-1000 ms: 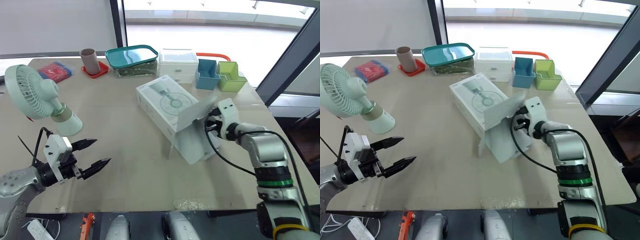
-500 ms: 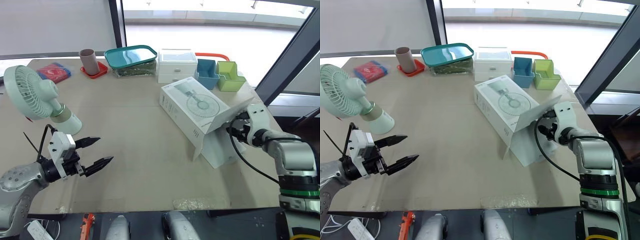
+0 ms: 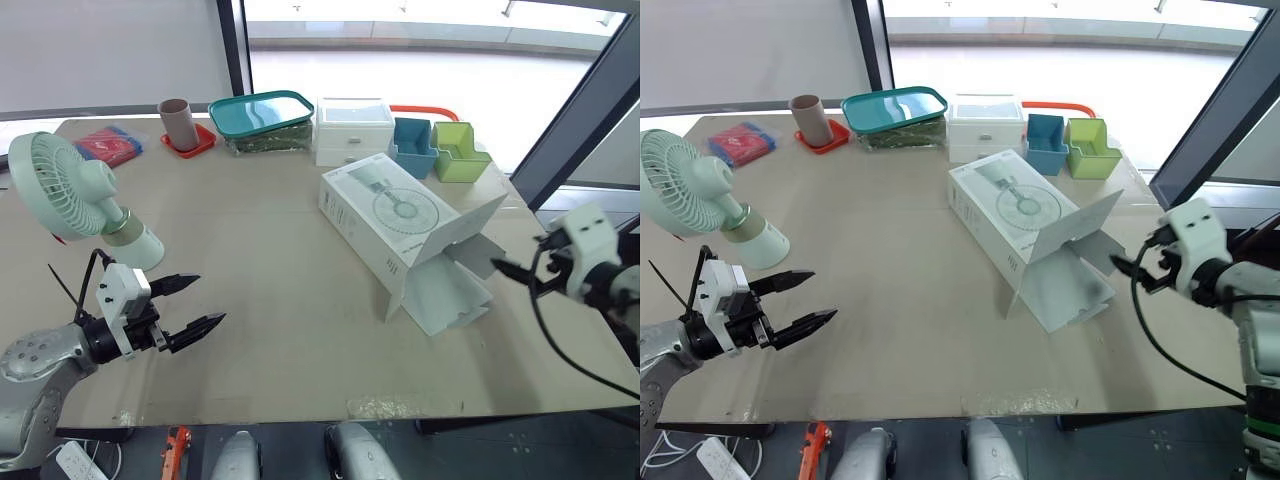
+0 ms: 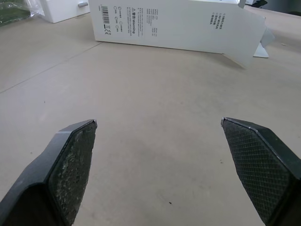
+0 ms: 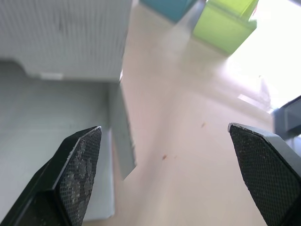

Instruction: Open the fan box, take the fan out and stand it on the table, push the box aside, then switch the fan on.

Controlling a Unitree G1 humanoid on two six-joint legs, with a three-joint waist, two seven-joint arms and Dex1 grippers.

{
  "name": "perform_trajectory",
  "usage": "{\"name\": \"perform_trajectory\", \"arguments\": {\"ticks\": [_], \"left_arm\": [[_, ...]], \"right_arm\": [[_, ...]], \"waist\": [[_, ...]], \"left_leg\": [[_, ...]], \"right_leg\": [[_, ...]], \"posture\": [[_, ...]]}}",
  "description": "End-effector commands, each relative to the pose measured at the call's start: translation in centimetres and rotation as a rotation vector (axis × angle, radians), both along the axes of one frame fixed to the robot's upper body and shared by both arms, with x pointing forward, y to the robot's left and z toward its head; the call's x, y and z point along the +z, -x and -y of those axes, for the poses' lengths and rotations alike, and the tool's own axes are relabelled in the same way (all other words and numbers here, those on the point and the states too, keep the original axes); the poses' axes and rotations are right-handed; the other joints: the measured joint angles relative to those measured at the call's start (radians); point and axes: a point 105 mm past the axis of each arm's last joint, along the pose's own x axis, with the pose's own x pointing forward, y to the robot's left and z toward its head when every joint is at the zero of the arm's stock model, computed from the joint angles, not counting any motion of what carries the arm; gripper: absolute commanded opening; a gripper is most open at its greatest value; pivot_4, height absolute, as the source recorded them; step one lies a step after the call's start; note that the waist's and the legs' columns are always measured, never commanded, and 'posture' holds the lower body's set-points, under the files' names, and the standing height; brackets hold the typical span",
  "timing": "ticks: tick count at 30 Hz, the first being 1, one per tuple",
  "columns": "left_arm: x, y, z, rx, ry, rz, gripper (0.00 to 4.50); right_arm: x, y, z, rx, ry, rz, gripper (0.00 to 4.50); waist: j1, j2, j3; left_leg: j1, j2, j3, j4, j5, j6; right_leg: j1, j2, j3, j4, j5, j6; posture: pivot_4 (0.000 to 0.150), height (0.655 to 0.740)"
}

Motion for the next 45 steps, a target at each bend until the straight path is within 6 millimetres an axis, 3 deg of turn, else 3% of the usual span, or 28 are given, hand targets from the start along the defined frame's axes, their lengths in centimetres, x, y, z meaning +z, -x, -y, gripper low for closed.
{"name": "perform_trajectory", "arguments": {"ticks": [1, 4, 7, 11, 16, 29, 35, 42, 45], "left_arm": [[0.9, 0.0, 0.1, -0.022, 0.02, 0.022, 4.5], [1.3, -0.2, 0.0, -0.033, 0.04, 0.027, 4.5], [1.5, -0.4, -0.1, -0.034, 0.051, 0.032, 4.5], [2.0, -0.4, 0.2, -0.05, 0.068, 0.044, 4.5], [2.1, -0.2, 0.2, -0.026, 0.091, 0.058, 4.5], [1.9, 1.4, -0.6, 0.089, 0.123, 0.086, 4.5], [3.7, 2.1, -1.9, 0.217, 0.139, 0.151, 4.5], [5.6, 4.6, -5.1, 0.639, 0.245, 0.329, 4.5], [5.5, 5.1, -5.1, 0.717, 0.265, 0.352, 4.5]], "right_arm": [[4.3, 1.1, -3.2, 0.206, -0.033, 0.174, 4.41], [6.9, 2.6, -8.8, 0.48, -0.155, 0.282, 4.41], [7.6, 3.7, -12.2, 0.642, -0.233, 0.299, 4.41], [6.5, 4.7, -17.4, 0.851, -0.29, 0.227, 4.41], [4.2, 5.0, -21.3, 0.978, -0.321, 0.128, 4.41], [2.0, 3.1, -24.2, 1.0, -0.349, 0.08, 4.41], [0.8, 2.6, -25.3, 1.019, -0.357, 0.052, 4.41], [0.2, 1.3, -26.8, 1.073, -0.353, 0.036, 4.41], [0.4, 1.2, -27.1, 1.113, -0.354, 0.041, 4.41]], "waist": [[0.0, 0.0, 0.0], [-0.002, 0.0, 0.0], [-0.001, 0.0, 0.0], [0.002, 0.0, 0.0], [0.004, 0.0, 0.0], [0.007, 0.0, 0.0], [0.006, 0.0, 0.0], [0.0, -0.002, -0.001], [0.003, -0.002, -0.001]], "left_leg": [[0.0, 0.0, 0.0, 0.0, 0.0, 0.0], [0.0, 0.0, 0.002, 0.0, 0.0, 0.0], [0.0, 0.0, 0.002, 0.0, 0.0, 0.0], [-0.001, 0.0, 0.002, 0.001, -0.001, 0.001], [-0.001, 0.0, 0.003, 0.001, -0.001, 0.001], [-0.001, 0.0, 0.003, 0.002, -0.001, 0.002], [-0.001, 0.0, 0.003, 0.002, -0.001, 0.002], [-0.001, 0.001, 0.004, 0.002, -0.002, 0.002], [-0.001, 0.0, 0.004, 0.003, -0.002, 0.002]], "right_leg": [[0.0, 0.0, 0.0, 0.0, 0.0, 0.0], [0.0, 0.0, 0.002, 0.0, 0.0, 0.001], [0.0, 0.001, 0.003, 0.0, 0.0, 0.001], [0.0, 0.0, 0.004, 0.0, 0.0, 0.002], [0.0, 0.0, 0.005, 0.0, 0.0, 0.002], [-0.001, 0.0, 0.005, 0.0, 0.0, 0.001], [-0.001, 0.001, 0.005, 0.0, 0.0, 0.001], [-0.001, 0.0, 0.006, 0.0, 0.003, -0.004], [-0.001, 0.0, 0.006, 0.0, 0.003, -0.003]], "posture": [[0.15, 0.74], [0.15, 0.74], [0.15, 0.74], [0.15, 0.74], [0.15, 0.74], [0.15, 0.74], [0.15, 0.74], [0.15, 0.74], [0.15, 0.74]]}}
